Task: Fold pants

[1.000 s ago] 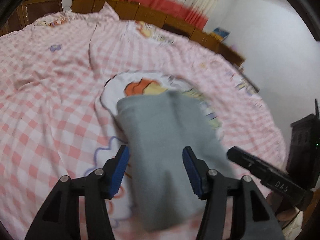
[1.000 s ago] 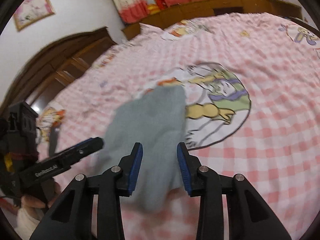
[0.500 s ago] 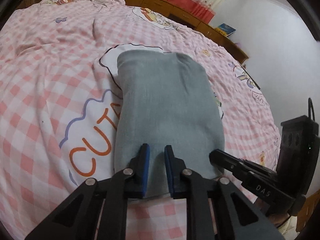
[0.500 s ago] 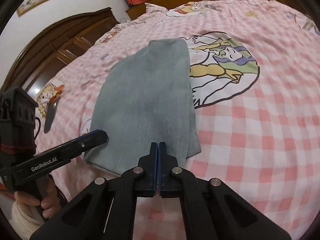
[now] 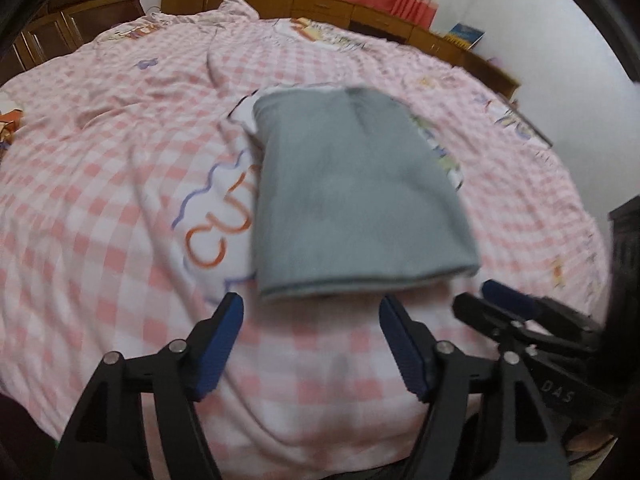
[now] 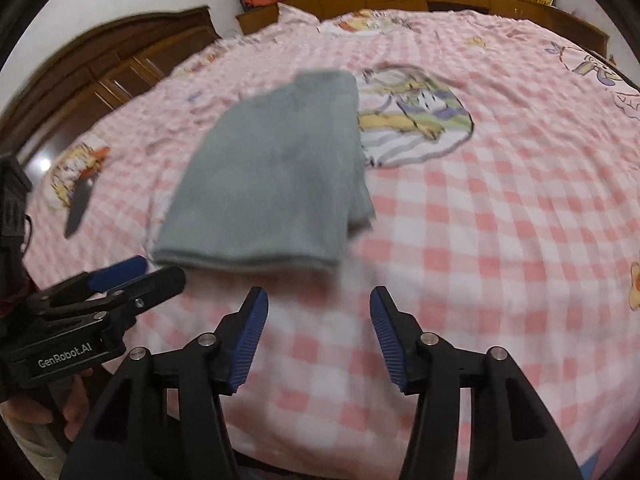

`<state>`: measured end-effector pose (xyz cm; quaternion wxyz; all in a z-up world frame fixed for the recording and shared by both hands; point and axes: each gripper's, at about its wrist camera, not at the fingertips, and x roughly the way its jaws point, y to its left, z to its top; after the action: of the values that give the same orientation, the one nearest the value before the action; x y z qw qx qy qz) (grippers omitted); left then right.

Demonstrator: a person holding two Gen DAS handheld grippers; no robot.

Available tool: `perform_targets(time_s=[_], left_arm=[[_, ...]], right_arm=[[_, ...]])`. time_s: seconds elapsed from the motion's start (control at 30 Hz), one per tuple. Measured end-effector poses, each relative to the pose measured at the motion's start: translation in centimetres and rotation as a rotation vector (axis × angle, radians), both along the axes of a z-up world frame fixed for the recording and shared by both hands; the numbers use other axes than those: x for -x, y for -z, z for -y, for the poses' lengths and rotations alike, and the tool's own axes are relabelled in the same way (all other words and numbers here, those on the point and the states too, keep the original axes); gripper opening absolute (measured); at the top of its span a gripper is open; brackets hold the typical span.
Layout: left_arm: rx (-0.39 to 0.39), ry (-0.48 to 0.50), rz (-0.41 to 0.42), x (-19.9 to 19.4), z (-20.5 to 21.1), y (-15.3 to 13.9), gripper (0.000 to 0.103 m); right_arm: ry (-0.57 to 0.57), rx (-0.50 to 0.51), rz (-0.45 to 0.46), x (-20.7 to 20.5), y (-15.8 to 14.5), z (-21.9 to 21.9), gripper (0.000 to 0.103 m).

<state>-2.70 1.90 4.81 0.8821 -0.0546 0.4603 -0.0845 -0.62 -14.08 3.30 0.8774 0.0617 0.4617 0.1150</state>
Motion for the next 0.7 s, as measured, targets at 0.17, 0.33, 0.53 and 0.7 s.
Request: perform_targets(time_s=[0.17,0.33,0.53,0.7], left_arm=[[-0.055,-0.025,-0.064,-0.6,0.4,2.2,0.076],[-0.054,-0.013,-0.076,-1.0,1.1,3.0,0.091],[-0.049,-0.027,-0.089,-1.6,1.0,3.5,0.093],[-0.035,-0.034,-0.096,-2.0,0.8,3.6,0.095]], right_arm=[[0.019,0.035,-0.033,-0.5,1.8,0.1,0.054],[0.014,0.059,-0.026,-0.8,2.7,-0.5,0.061],[0.021,0.044,-0.019,-1.1,2.9,-0.4,0.061],[0.023,0.027,-0.014,-1.2,3.1,-0.1,0.061]])
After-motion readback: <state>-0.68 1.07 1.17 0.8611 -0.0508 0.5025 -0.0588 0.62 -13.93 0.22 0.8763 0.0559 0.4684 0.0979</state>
